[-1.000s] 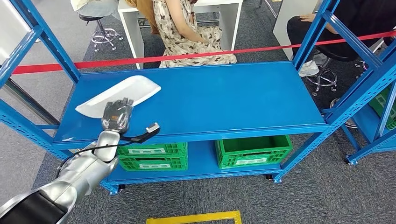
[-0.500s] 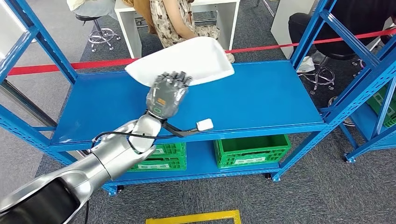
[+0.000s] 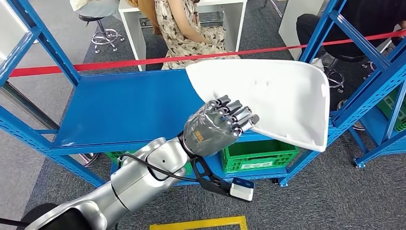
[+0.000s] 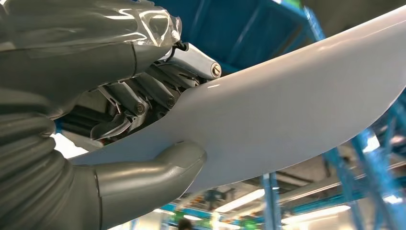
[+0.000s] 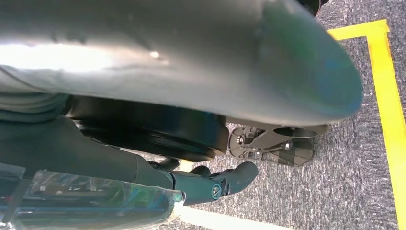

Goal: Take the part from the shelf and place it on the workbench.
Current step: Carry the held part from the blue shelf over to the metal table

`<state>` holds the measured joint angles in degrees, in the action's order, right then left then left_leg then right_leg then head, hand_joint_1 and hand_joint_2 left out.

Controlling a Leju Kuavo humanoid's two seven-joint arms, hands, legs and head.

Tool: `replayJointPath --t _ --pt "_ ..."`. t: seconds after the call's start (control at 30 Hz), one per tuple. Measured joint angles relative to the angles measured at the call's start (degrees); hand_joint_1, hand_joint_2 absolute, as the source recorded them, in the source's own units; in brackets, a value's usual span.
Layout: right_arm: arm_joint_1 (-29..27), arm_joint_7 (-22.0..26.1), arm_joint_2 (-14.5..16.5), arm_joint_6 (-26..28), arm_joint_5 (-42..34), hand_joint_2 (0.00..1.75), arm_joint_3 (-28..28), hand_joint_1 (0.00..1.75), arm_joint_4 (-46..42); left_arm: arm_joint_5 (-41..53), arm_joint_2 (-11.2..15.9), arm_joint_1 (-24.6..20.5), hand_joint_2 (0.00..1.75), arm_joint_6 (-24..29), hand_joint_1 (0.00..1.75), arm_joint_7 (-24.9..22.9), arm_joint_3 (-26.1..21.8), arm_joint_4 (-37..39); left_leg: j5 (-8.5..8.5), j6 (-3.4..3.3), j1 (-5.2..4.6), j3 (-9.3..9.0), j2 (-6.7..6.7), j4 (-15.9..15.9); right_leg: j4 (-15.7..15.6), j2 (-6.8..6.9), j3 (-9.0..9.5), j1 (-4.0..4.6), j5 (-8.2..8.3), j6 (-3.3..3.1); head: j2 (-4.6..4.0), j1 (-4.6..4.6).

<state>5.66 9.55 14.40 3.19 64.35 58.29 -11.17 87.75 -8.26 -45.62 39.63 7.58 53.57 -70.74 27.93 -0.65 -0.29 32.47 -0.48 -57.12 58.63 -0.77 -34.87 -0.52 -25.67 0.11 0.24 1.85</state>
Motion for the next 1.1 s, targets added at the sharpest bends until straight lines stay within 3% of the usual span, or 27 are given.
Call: replayJointPath --t 0.13,0.37,0.5,0.6,0.67,0.73,0.77,0.8,0.83,0.9,0.97,1.1 --pt "0.0 -0.2 -0.1 0.0 0.0 0.0 0.2 0.0 0.0 -3.2 -0.9 2.1 1.75 -0.2 1.75 3.1 -0.3 -2.8 0.0 0.0 0.0 -0.01 0.02 0.0 0.0 -0.01 0.0 0.0 0.0 0.0 0.0 0.01" --pt "0.0 -0.4 -0.1 0.0 -0.2 0.0 0.8 0.0 0.0 -3.4 -1.1 3.6 1.75 -0.6 1.75 3.9 -0.4 -5.5 0.15 -0.24 -0.23 -0.01 -0.03 -0.1 0.0 0.01 0.05 -0.29 0.0 0.13 0.0 0.01" --pt "0.0 -0.5 -0.1 0.2 -0.6 0.0 1.1 0.0 0.0 -0.3 -1.2 3.9 1.75 -0.6 1.75 3.4 -0.4 -6.0 0.39 -0.69 -0.39 0.04 -0.03 -0.4 -0.1 0.01 0.16 -0.47 -0.01 0.57 0.0 0.02" --pt "0.0 -0.3 -0.1 0.4 -1.0 0.0 1.2 0.0 0.0 1.4 -1.8 3.9 1.75 -0.3 1.75 2.6 -0.8 -6.1 -0.36 -1.49 -0.23 -0.42 0.12 0.4 -0.2 0.02 0.39 -0.46 -0.09 1.23 0.0 0.01" --pt "0.0 -0.2 -0.2 0.7 -1.1 0.0 1.3 0.0 0.0 1.7 -2.2 3.9 1.75 0.0 1.75 2.1 -1.1 -6.3 -1.1 -2.0 0.2 -0.87 0.39 1.4 2.7 0.1 -0.71 -0.36 -2.36 1.59 0.0 -0.2" --pt "0.0 -0.1 -0.3 1.0 -1.0 0.0 1.4 0.0 0.0 1.9 -2.2 4.0 1.75 0.0 1.75 1.3 -1.2 -6.3 -1.24 -2.14 0.31 -0.85 0.64 1.5 9.8 0.17 -3.56 -0.44 -6.22 1.96 0.0 -0.41" --pt "0.0 -0.1 -0.3 1.0 -0.9 0.0 1.4 0.0 0.0 1.9 -2.1 4.1 1.75 0.0 1.75 0.7 -1.2 -6.4 -1.25 -2.12 0.32 -0.79 0.74 1.5 13.2 0.19 -4.88 -0.52 -7.5 2.16 0.0 -0.46" --pt "-0.1 -0.1 -0.3 1.0 -0.8 0.0 1.4 0.0 0.0 2.0 -1.9 4.2 1.75 0.0 1.75 0.2 -1.1 -6.4 -1.26 -2.07 0.36 -0.74 0.82 1.4 14.9 0.21 -5.44 -0.62 -7.77 2.35 0.0 -0.45" --pt "-0.2 0.0 -0.4 1.0 -0.6 0.0 1.4 0.0 0.0 2.0 -1.7 4.2 1.75 0.0 1.75 -0.5 -1.1 -6.4 -1.26 -1.96 0.45 -0.69 0.86 1.3 14.5 0.26 -4.94 -0.79 -6.98 2.53 0.0 -0.46" --pt "-0.5 0.2 -0.5 1.0 -0.3 0.0 1.4 0.0 0.0 2.0 -1.2 4.1 1.75 0.0 1.75 -1.8 -1.0 -6.4 -1.06 -1.41 0.71 -0.5 0.84 0.8 7.7 0.44 -1.17 -1.38 -3.79 3.07 0.0 -0.49" --pt "-0.5 0.5 -0.5 0.9 0.0 0.0 1.4 0.0 0.1 2.0 -0.8 3.7 1.75 0.0 1.75 -2.9 -0.9 -6.4 -0.79 -0.55 0.66 0.17 0.68 -0.1 2.1 0.28 1.92 -1.65 -2.04 3.15 0.0 -0.71" --pt "-0.3 0.8 -0.4 0.8 0.1 0.0 1.4 0.0 0.1 2.0 0.1 3.3 1.75 0.1 1.75 -3.8 -0.5 -6.4 -0.71 0.63 0.62 1.15 0.45 -1.2 1.6 -0.07 1.52 -1.52 -2.1 1.28 0.0 -0.69"
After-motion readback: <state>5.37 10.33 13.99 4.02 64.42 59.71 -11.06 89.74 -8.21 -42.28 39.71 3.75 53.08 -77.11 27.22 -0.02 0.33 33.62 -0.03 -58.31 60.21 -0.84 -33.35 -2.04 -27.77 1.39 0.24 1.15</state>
